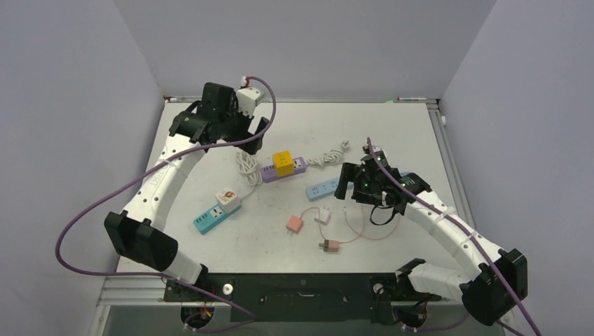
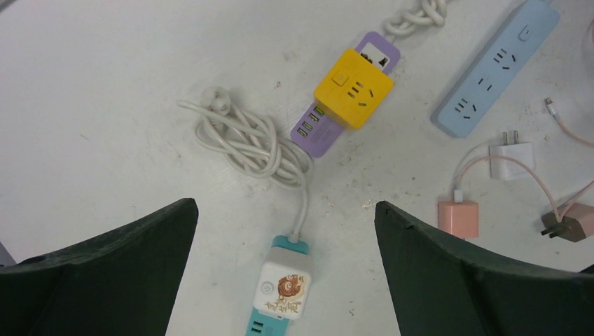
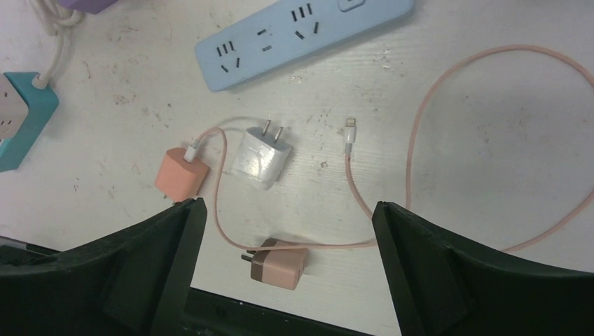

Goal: Insert the plug
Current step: Pick up the plug from the center of the board.

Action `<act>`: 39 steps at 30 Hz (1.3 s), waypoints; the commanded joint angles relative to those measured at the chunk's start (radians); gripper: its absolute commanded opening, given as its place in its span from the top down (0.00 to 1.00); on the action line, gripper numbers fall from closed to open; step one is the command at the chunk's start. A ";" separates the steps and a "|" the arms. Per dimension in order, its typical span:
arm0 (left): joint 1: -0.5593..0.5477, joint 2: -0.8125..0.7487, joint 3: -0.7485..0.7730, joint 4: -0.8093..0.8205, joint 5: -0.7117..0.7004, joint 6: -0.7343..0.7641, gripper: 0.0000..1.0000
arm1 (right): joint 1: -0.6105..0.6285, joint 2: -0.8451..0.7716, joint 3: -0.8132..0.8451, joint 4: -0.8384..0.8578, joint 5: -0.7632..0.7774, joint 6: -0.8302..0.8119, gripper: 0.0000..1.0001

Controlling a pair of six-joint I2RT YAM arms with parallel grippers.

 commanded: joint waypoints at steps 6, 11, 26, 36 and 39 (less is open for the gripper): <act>0.018 -0.100 -0.071 -0.093 0.069 -0.042 0.04 | 0.261 0.147 0.059 0.106 0.244 0.024 0.08; 0.029 -0.132 -0.108 -0.110 0.067 -0.029 0.04 | 0.428 0.238 0.134 0.084 0.369 -0.002 0.10; 0.103 -0.122 -0.144 -0.110 0.113 -0.032 0.04 | 0.601 0.489 0.350 0.068 0.341 -0.010 0.09; 0.112 -0.126 -0.132 -0.110 0.117 -0.034 0.04 | 0.576 0.639 0.374 0.054 0.240 0.015 0.08; 0.113 -0.126 -0.134 -0.107 0.113 -0.034 0.04 | 0.565 0.659 0.366 0.070 0.211 0.009 0.08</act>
